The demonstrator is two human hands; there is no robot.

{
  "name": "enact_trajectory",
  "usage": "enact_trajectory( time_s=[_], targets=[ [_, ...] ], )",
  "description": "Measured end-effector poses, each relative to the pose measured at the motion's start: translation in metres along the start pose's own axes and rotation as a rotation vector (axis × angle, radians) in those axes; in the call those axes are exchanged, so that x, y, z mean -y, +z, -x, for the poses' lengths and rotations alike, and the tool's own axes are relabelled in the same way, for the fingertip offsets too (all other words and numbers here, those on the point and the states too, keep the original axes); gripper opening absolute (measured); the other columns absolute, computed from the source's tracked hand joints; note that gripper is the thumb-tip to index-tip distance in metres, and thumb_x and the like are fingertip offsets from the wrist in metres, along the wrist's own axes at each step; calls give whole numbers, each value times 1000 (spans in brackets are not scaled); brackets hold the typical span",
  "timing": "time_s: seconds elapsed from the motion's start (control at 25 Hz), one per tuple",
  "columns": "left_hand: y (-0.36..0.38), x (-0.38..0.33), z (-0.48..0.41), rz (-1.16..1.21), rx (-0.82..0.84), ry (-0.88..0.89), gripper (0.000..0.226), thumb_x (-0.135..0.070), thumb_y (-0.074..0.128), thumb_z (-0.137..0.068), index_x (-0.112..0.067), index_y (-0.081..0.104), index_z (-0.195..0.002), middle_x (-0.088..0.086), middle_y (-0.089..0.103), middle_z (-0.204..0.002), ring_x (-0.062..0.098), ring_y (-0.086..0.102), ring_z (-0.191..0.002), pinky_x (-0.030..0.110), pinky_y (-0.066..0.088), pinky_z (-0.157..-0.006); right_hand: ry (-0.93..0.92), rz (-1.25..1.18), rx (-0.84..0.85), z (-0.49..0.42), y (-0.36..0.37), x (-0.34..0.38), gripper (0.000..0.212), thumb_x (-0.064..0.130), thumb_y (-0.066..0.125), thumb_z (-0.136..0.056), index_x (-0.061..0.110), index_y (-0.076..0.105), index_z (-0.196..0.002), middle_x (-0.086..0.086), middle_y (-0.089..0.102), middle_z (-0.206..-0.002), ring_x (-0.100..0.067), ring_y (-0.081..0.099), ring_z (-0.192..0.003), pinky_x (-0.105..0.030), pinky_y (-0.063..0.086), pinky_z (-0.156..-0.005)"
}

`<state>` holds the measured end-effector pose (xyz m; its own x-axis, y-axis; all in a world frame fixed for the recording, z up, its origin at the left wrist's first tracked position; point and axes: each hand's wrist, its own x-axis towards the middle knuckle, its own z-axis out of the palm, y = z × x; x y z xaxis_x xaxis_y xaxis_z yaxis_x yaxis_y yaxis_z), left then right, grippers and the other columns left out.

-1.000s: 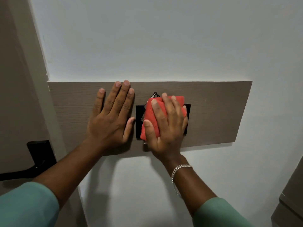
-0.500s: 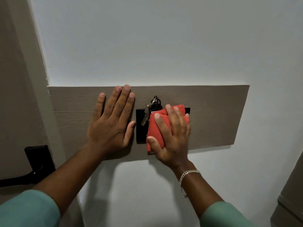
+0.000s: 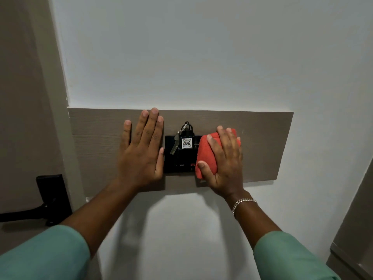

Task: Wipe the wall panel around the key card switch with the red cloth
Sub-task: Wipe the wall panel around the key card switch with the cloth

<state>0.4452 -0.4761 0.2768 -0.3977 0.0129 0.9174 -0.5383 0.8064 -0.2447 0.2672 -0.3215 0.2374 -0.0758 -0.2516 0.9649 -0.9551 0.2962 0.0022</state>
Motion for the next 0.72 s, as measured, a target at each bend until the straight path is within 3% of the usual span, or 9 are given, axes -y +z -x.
enact_trajectory(
  time_s=[0.16, 0.32, 0.48, 0.6, 0.72],
  targets=[
    [-25, -43, -6, 246, 12, -38, 66, -30, 48, -88, 0, 41, -147, 21, 27, -160, 34, 18, -151, 56, 16, -122, -27, 12, 72, 1, -12, 4, 61, 54, 44, -96, 20, 38, -146, -16, 32, -159, -34, 20, -152, -56, 23, -122],
    [-32, -82, -14, 136, -53, 96, 60, -28, 55, -89, 0, 49, -142, 21, 30, -158, 38, 26, -148, 58, 23, -118, 36, -51, 82, 1, -21, 9, 55, 40, 49, -97, 19, 39, -147, -17, 37, -157, -29, 22, -151, -47, 26, -122],
    [-39, -112, -21, 109, -25, 86, 61, -23, 58, -84, 1, 51, -140, 20, 33, -157, 38, 28, -146, 56, 23, -118, 5, -176, 110, -3, -37, 8, 55, 6, 58, -85, 9, 47, -139, -14, 52, -143, -29, 43, -136, -48, 38, -115],
    [-47, -134, -29, 176, 110, 22, 55, -24, 56, -85, 3, 57, -133, 24, 38, -155, 41, 27, -147, 58, 25, -118, 116, -338, 103, 2, -61, -5, 53, -1, 65, -83, 7, 48, -133, -11, 55, -133, -25, 49, -123, -43, 46, -104],
    [-52, -173, -31, 479, 136, 33, 40, -14, 62, -83, 4, 61, -119, 27, 58, -133, 46, 49, -131, 57, 46, -104, 210, -365, 84, 16, -97, -24, 50, 3, 64, -86, 5, 47, -133, -11, 56, -132, -22, 49, -124, -25, 44, -107]
  ],
)
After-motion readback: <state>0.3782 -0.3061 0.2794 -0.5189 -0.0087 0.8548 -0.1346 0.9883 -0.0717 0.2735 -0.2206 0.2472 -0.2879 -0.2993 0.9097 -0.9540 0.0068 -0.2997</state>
